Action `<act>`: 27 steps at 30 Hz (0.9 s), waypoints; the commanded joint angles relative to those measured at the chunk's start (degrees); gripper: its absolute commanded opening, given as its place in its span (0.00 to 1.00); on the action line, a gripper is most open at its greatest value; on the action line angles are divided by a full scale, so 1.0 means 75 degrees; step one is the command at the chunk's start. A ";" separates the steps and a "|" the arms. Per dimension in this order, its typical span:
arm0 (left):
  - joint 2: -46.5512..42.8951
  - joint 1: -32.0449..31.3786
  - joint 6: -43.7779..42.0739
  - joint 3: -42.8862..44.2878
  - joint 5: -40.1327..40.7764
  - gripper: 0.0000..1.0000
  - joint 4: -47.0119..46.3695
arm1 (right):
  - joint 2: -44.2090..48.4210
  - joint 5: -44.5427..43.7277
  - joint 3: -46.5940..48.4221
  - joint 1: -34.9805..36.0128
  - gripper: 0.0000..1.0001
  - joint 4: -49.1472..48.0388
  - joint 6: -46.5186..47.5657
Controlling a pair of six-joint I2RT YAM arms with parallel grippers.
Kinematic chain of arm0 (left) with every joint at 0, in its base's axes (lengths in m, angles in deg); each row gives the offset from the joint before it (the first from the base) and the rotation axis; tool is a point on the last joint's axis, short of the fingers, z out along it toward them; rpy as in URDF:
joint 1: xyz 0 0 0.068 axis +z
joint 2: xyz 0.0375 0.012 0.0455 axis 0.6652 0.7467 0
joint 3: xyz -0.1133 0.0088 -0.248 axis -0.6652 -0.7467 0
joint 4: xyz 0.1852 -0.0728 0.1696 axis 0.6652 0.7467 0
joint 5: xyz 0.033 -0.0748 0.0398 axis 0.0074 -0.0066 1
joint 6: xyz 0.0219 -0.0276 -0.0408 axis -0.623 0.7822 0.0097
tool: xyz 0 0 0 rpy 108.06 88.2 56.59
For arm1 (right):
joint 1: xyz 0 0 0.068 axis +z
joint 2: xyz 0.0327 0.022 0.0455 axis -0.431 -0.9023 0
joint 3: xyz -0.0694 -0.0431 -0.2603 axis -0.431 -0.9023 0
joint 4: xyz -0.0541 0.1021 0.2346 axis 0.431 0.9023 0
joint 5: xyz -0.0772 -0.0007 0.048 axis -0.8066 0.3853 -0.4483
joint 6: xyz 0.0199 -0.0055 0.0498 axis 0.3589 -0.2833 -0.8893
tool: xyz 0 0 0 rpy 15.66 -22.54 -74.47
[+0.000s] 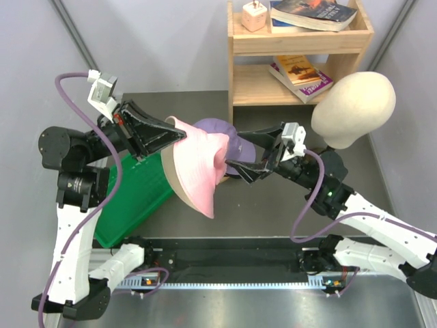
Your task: Stack the hats
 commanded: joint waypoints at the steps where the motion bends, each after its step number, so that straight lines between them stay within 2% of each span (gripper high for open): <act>1: 0.0045 0.0035 0.0409 0.0306 -0.0208 0.00 -0.0759 | -0.0226 0.0893 0.0533 0.0073 0.82 -0.0668 0.0438; 5: 0.0057 0.0035 0.0573 0.0294 -0.0268 0.00 -0.0935 | -0.0426 0.1679 0.0709 0.0073 0.80 -0.0889 0.0368; 7: 0.0103 0.0035 0.0667 0.0282 -0.0279 0.00 -0.0935 | -0.0507 0.1926 0.0710 0.0084 0.74 -0.1066 0.0309; 8: 0.0115 0.0035 0.0690 0.0282 -0.0349 0.00 -0.0959 | -0.0519 0.2019 0.0710 0.0084 0.65 -0.1148 0.0274; 10: 0.0127 0.0035 0.0714 0.0259 -0.0373 0.00 -0.0982 | -0.0554 0.2044 0.0745 0.0084 0.59 -0.1172 0.0239; 13: 0.0104 0.0035 0.0737 0.0259 -0.0443 0.00 -0.1064 | -0.0555 0.2091 0.0780 0.0073 0.44 -0.1137 0.0215; 14: 0.0092 0.0035 0.0714 0.0270 -0.0443 0.00 -0.1064 | -0.0532 0.2032 0.0768 0.0073 0.29 -0.1125 0.0204; 16: 0.0115 0.0035 0.0656 0.0270 -0.0443 0.00 -0.1053 | -0.0438 0.1857 0.0686 0.0073 0.16 -0.1114 0.0204; 17: 0.0115 0.0035 0.0597 0.0259 -0.0432 0.00 -0.1018 | -0.0368 0.1578 0.0640 0.0073 0.03 -0.1079 0.0192; 18: 0.0127 0.0035 0.0388 0.0259 -0.0397 0.00 -0.0936 | -0.0286 0.1366 0.0616 0.0084 0.00 -0.0962 0.0192; 21: 0.0127 0.0035 -0.0476 0.0177 -0.0233 0.00 -0.0363 | 0.0217 0.0149 0.0930 0.0073 0.00 0.0265 0.0414; 22: 0.0150 0.0035 -0.0783 0.0165 0.0046 0.01 0.0230 | 0.0532 -0.0191 0.1048 0.0073 0.00 0.1000 0.0461; 24: 0.0197 0.0035 -0.1555 0.0165 0.0399 0.24 0.0842 | 0.0861 -0.1175 0.1364 0.0084 0.00 0.1614 0.0836; 25: 0.0302 0.0035 -0.1687 0.0118 0.0748 0.45 0.1205 | 0.1118 -0.1515 0.1493 0.0073 0.00 0.2266 0.1022; 27: 0.0512 0.0035 -0.1770 0.0013 0.1020 0.74 0.1337 | 0.1284 -0.2616 0.2102 0.0073 0.00 0.2995 0.1234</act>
